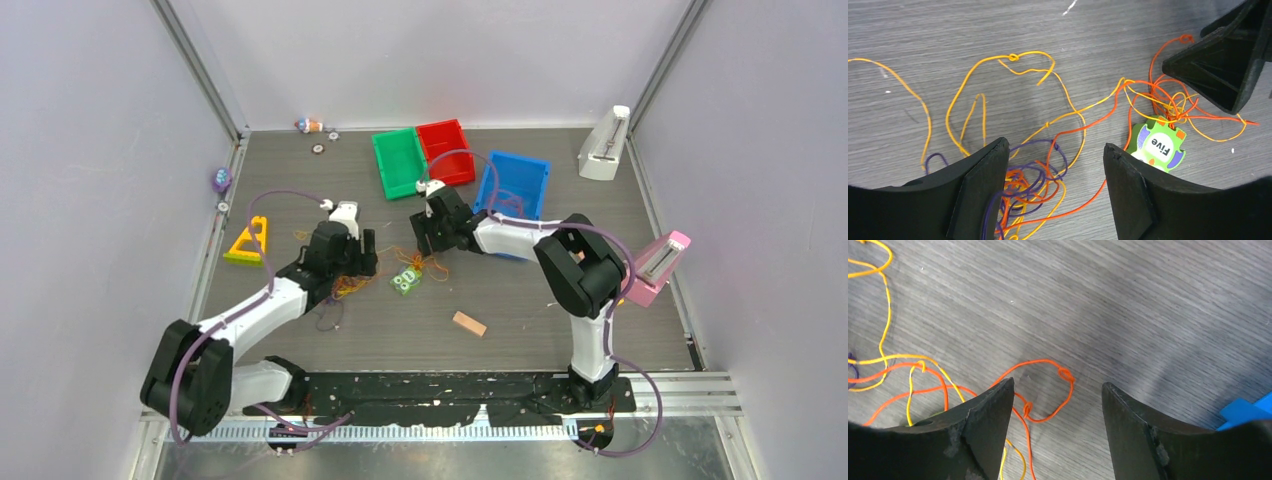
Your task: Untangle the cables
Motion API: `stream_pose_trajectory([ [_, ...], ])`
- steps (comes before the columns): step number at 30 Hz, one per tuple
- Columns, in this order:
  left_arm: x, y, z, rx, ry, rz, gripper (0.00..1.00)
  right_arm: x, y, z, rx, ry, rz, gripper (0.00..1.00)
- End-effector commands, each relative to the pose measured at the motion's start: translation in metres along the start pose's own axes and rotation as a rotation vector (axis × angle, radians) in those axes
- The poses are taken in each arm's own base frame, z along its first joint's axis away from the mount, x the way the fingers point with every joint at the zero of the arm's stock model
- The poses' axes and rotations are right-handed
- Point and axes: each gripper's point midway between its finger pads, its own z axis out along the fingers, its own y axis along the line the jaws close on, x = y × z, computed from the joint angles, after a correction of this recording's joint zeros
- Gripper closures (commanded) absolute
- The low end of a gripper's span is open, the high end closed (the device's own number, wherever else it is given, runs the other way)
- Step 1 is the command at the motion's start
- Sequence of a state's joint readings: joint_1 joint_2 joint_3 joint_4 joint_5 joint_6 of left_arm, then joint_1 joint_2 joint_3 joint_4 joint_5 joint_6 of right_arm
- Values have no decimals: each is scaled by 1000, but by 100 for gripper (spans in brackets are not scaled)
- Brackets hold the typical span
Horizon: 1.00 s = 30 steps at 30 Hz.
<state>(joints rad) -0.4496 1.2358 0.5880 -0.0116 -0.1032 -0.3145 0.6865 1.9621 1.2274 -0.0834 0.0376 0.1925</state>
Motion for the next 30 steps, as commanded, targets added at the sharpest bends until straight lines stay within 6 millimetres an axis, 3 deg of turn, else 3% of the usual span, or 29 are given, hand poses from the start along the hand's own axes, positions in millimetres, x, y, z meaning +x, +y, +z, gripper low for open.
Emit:
stream_pose_trajectory([
  [1, -31, 10, -14, -51, -169, -47, 30, -7, -6, 4, 73, 21, 2, 32],
  [3, -32, 14, -19, -68, -193, -64, 31, -4, -3, 6, 70, 47, -17, 45],
  [5, -32, 17, -21, -81, -204, -74, 31, -6, 1, 5, 76, 44, -46, 67],
  [6, -31, 19, -21, -89, -205, -79, 31, -8, 6, 3, 73, 36, -66, 83],
  [8, -32, 20, -22, -94, -207, -89, 32, -19, 12, -6, 55, -19, -76, 93],
  [9, -32, 20, -21, -93, -205, -91, 32, -29, 15, -16, 35, -76, -72, 94],
  [10, -33, 18, -21, -88, -204, -91, 32, -22, 15, -21, 24, -81, -73, 94],
  [11, -32, 18, -21, -87, -200, -91, 32, -42, 20, -37, 1, -160, -64, 94],
  [12, -33, 18, -21, -87, -197, -91, 33, -38, 20, -42, -10, -174, -62, 95],
  [13, -33, 18, -22, -89, -195, -89, 33, -58, 25, -62, -31, -253, -54, 95],
  [14, -34, 18, -24, -89, -197, -88, 33, -58, 26, -70, -46, -266, -55, 94],
  [15, -35, 18, -25, -85, -203, -86, 33, -73, 30, -92, -63, -320, -53, 94],
  [16, -36, 17, -27, -76, -212, -82, 33, -75, 32, -101, -78, -333, -55, 94],
  [18, -39, 12, -30, -39, -241, -73, 32, -99, 39, -145, -123, -422, -62, 95],
  [23, -44, -6, -36, 74, -291, -51, 27, -113, 49, -210, -191, -465, -84, 95],
  [24, -44, -11, -37, 103, -297, -42, 26, -125, 52, -230, -209, -505, -88, 95],
  [30, -48, -44, -46, 302, -351, 2, 19, -148, 71, -299, -314, -539, -119, 95],
])
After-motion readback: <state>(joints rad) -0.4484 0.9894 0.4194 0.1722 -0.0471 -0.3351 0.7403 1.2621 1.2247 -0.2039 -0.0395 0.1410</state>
